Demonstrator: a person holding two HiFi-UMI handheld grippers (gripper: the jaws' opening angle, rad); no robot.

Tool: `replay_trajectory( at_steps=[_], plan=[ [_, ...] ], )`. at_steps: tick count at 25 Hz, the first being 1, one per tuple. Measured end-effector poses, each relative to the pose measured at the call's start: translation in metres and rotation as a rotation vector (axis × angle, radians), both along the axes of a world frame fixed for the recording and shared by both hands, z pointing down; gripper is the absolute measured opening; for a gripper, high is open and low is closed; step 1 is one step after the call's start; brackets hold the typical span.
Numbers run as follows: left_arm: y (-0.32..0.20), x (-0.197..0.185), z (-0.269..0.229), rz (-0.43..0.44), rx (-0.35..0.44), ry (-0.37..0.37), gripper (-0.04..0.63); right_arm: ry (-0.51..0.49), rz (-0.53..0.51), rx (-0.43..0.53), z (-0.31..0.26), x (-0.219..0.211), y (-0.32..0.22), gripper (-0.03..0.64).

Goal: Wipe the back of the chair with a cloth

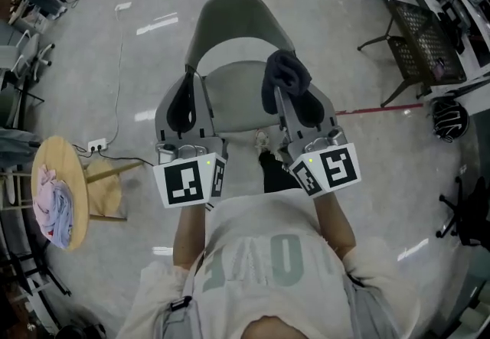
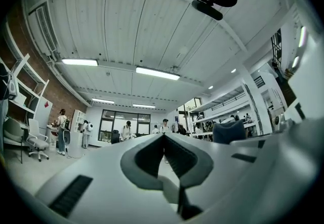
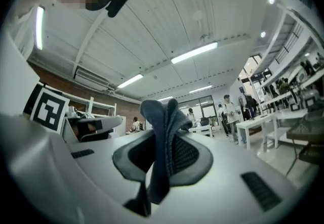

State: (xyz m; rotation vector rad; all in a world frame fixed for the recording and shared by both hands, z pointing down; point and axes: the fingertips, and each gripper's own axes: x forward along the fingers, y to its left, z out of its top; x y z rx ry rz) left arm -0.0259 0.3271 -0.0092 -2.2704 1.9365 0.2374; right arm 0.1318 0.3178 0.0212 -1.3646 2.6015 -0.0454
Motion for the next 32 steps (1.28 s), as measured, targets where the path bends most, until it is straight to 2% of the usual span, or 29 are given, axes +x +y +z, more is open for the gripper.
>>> replay_trajectory(
  at_steps=[4, 9, 14, 25, 32],
  plan=[
    [-0.067, -0.001, -0.017, -0.014, 0.028, -0.015, 0.015, 0.044, -0.028, -0.001, -0.005, -0.008, -0.077, 0.060],
    [-0.144, -0.001, -0.025, -0.040, 0.026, 0.006, 0.015, 0.071, -0.081, -0.018, -0.007, -0.017, -0.159, 0.060],
    [-0.202, -0.004, -0.021, -0.064, 0.010, 0.009, 0.015, 0.066, -0.121, -0.074, 0.008, -0.029, -0.222, 0.060],
    [-0.276, -0.013, 0.007, -0.107, -0.066, -0.005, 0.015, 0.085, -0.180, -0.159, 0.032, -0.039, -0.297, 0.060],
    [-0.294, -0.014, 0.015, -0.133, -0.088, -0.055, 0.015, 0.082, -0.204, -0.215, 0.056, -0.044, -0.321, 0.060]
  ],
)
